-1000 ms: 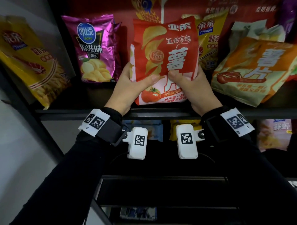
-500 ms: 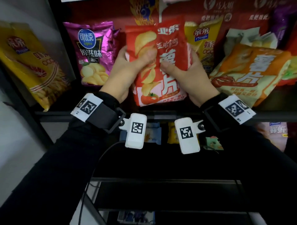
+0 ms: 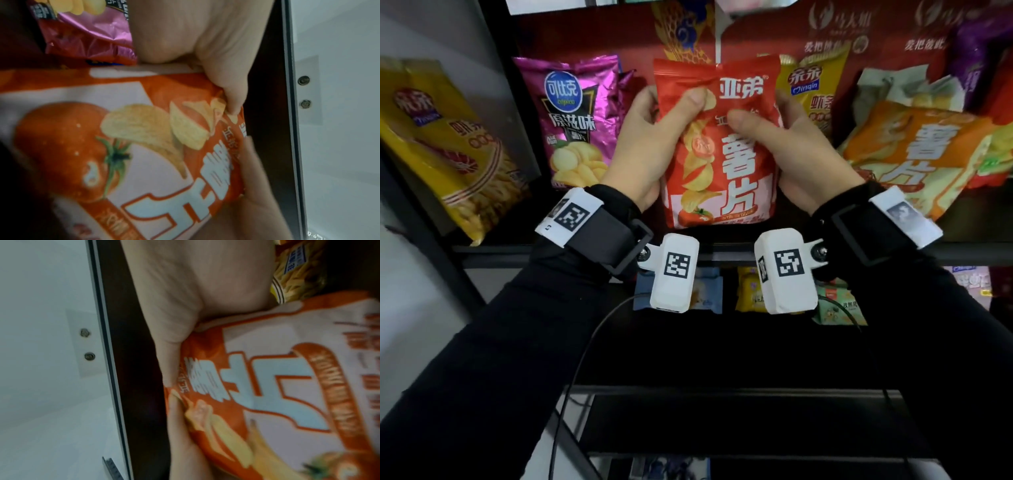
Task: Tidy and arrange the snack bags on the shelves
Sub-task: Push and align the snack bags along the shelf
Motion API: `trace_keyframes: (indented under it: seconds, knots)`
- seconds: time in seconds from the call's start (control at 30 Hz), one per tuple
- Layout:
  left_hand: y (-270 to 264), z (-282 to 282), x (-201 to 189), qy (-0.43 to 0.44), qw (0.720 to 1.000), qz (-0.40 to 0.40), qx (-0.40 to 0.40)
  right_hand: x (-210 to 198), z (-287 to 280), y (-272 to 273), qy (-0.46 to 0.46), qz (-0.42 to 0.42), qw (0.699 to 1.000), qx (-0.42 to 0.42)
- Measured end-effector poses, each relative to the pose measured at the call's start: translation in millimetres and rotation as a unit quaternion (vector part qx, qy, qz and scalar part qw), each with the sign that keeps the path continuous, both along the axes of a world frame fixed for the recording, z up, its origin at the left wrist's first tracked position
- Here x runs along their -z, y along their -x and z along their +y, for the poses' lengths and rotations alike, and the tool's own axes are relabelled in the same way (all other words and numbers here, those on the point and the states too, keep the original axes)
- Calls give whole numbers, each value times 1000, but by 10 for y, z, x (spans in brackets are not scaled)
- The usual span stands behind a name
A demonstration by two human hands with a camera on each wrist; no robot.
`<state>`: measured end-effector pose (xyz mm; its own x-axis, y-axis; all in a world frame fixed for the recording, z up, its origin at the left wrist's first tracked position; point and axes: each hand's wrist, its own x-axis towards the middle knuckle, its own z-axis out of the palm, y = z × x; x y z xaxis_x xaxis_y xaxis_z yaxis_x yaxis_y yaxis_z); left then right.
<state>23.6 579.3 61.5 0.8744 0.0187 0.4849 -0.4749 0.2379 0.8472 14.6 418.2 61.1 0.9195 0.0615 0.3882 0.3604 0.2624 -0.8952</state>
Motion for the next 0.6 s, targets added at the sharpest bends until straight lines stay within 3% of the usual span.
trace_keyframes:
  seconds: [0.2, 0.43, 0.6]
  knots:
    - [-25, 8, -48, 9, 999, -5, 43, -85, 13, -30, -29, 22, 999, 7]
    - [2, -46, -72, 34, 999, -7, 30, -122, 29, -60, -49, 14, 998, -34]
    - [93, 58, -181, -39, 995, 82, 47, -161, 31, -33, -59, -49, 997, 10]
